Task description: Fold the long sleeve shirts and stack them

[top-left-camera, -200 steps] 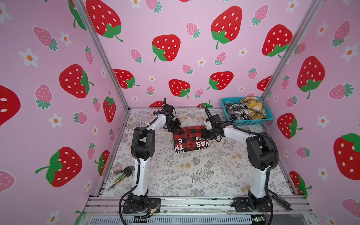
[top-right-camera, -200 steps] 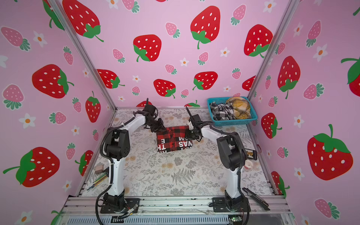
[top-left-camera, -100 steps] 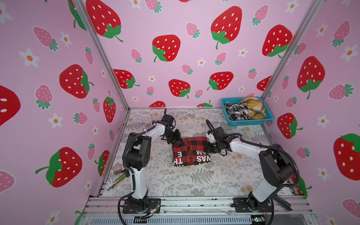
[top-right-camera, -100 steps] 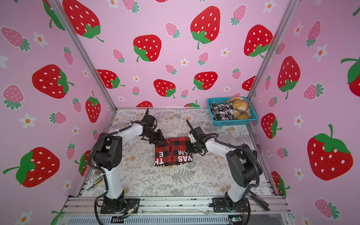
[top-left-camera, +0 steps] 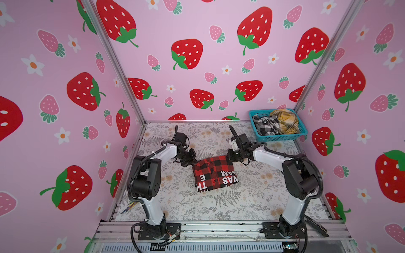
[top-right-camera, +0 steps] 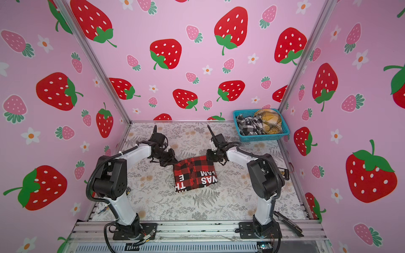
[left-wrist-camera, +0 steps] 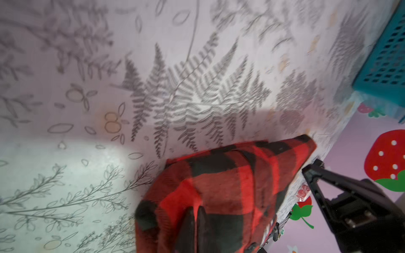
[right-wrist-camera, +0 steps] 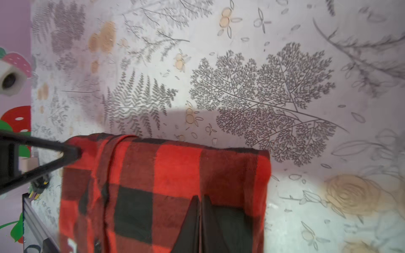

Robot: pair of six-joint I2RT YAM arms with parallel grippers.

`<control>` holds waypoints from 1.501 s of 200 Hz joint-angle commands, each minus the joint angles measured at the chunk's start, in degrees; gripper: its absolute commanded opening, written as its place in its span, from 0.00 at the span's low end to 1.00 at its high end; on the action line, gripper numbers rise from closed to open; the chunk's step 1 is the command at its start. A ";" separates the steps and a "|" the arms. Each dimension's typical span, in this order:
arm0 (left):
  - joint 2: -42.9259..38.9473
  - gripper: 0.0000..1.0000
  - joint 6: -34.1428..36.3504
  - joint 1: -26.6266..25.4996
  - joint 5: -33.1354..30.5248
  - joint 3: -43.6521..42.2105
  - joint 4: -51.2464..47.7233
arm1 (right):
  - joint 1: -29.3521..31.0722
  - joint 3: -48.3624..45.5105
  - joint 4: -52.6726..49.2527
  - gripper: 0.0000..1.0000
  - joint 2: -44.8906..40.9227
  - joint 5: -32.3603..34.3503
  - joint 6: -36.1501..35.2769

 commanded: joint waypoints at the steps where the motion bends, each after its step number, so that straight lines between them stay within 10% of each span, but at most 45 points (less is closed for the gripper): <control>1: 1.29 0.07 -0.66 1.58 1.79 -0.86 4.54 | -1.90 2.11 1.23 0.08 3.10 0.29 1.07; 88: 13.75 0.00 -2.78 1.62 3.76 11.83 6.61 | -3.48 -1.11 0.62 0.06 0.07 0.25 2.55; 140: -7.14 0.22 -0.75 3.21 -5.56 2.73 -0.52 | 3.84 1.40 -7.43 0.10 -11.47 4.09 0.08; 189: -20.34 0.13 -7.12 -1.16 2.95 -14.11 6.84 | 12.49 1.90 -0.46 0.14 -8.34 -4.49 0.91; 300: 7.39 0.02 -4.67 -1.81 3.10 -5.84 14.49 | 7.90 -4.44 10.30 0.08 4.69 -2.44 9.89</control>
